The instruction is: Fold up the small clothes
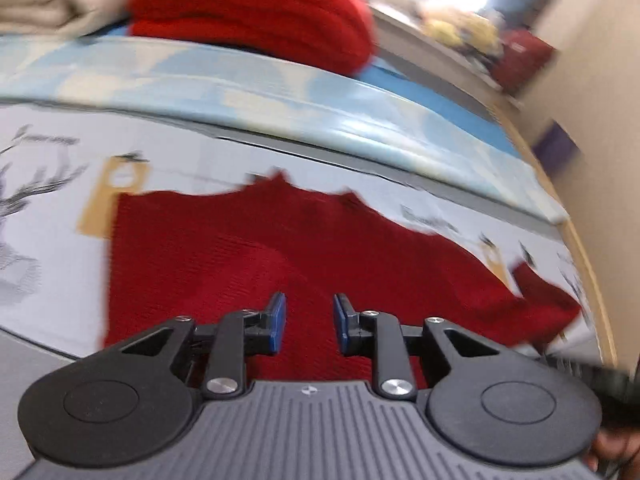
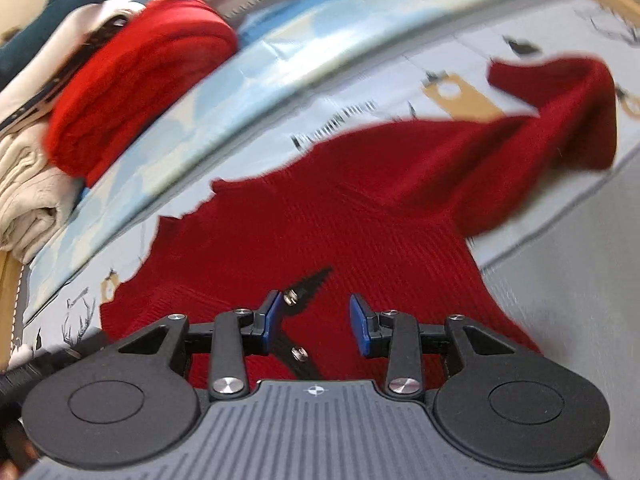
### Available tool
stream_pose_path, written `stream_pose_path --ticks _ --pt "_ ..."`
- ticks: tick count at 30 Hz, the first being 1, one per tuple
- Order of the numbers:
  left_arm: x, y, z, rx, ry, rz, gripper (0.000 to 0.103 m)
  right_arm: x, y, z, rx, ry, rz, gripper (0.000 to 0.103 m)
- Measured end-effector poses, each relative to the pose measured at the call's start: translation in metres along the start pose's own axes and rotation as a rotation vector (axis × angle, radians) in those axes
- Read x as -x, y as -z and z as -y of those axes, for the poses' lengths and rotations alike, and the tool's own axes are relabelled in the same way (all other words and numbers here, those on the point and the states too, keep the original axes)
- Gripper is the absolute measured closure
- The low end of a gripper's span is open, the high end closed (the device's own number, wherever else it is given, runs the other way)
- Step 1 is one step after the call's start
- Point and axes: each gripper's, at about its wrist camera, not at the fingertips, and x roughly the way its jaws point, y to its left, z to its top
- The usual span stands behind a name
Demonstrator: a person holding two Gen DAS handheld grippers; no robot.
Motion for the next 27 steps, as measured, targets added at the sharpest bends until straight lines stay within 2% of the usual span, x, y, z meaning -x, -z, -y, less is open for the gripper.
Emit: stream_pose_path --ticks 2,4,6,8,16,21,25,27 --pt "-0.003 -0.008 -0.014 0.009 -0.077 0.01 0.076 -0.011 0.006 0.007 -0.03 -0.005 -0.065 0.063" --pt "-0.008 -0.012 -0.024 0.026 -0.123 0.004 0.076 -0.027 0.016 0.013 -0.065 0.005 -0.169 0.061" --pt "-0.008 -0.015 -0.031 0.042 -0.115 -0.003 0.076 -0.041 0.029 0.02 -0.116 0.029 -0.272 0.061" --pt "-0.007 -0.019 -0.032 0.031 -0.105 -0.002 0.076 -0.051 0.04 0.023 -0.123 0.048 -0.327 0.059" --pt "0.004 -0.015 -0.033 -0.028 -0.094 0.012 0.073 -0.055 0.049 0.021 -0.21 0.018 -0.376 0.052" --pt "0.004 -0.013 -0.036 -0.04 -0.106 0.01 0.073 -0.06 0.06 0.013 -0.209 -0.018 -0.435 0.052" --pt "0.006 -0.013 -0.037 -0.038 -0.11 0.014 0.073 -0.061 0.06 0.01 -0.198 -0.015 -0.431 0.052" --pt "0.006 -0.013 -0.036 -0.04 -0.11 0.014 0.073 -0.059 0.056 0.012 -0.173 0.002 -0.394 0.053"
